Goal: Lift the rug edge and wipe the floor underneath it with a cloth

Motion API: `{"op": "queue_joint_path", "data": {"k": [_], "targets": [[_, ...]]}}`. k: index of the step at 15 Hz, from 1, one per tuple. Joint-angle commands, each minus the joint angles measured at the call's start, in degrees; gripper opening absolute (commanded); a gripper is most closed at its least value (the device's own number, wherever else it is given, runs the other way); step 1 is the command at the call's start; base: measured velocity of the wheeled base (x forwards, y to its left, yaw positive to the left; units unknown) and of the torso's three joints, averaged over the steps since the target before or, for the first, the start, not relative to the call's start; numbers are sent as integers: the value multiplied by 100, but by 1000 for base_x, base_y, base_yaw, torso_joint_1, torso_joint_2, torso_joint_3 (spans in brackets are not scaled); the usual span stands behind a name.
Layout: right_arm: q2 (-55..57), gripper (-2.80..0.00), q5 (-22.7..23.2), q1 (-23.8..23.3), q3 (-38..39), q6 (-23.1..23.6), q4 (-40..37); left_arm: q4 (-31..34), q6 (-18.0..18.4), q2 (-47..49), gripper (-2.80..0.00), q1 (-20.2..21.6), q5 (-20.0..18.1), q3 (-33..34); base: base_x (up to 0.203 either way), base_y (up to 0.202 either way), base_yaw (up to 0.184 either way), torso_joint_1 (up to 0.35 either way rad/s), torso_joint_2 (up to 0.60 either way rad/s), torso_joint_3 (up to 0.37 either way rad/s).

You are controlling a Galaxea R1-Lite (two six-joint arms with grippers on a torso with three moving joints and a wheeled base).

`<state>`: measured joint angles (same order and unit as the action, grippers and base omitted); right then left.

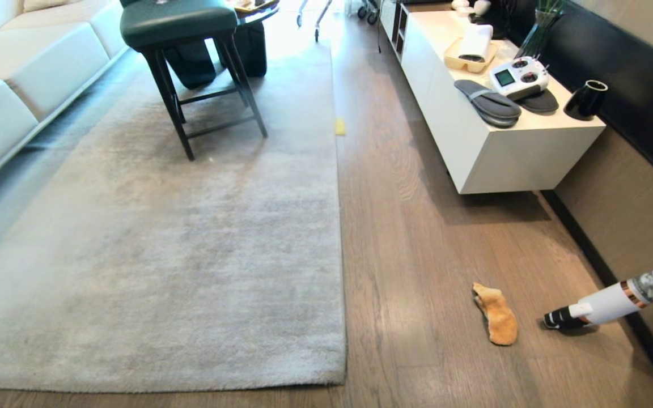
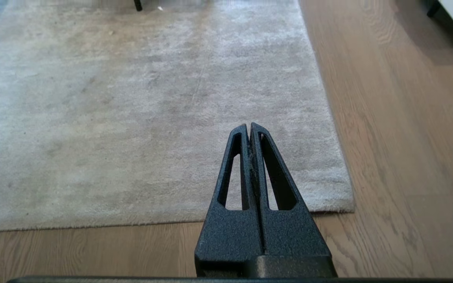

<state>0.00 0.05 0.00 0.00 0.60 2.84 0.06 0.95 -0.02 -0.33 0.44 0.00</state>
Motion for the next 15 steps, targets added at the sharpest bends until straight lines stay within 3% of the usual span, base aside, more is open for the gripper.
{"op": "queue_joint_path", "data": {"k": [1, 9, 15], "targets": [[9, -280, 4, 0, 0, 2, 6, 2, 2, 2, -280, -2, 0, 0, 0, 0, 0, 2, 6, 202], [9, -280, 4, 0, 0, 2, 6, 2, 11, 2, -280, -2, 0, 0, 0, 0, 0, 1, 3, 205], [9, -280, 4, 0, 0, 2, 6, 2, -10, 2, -280, -2, 0, 0, 0, 0, 0, 2, 0, 43]]}}
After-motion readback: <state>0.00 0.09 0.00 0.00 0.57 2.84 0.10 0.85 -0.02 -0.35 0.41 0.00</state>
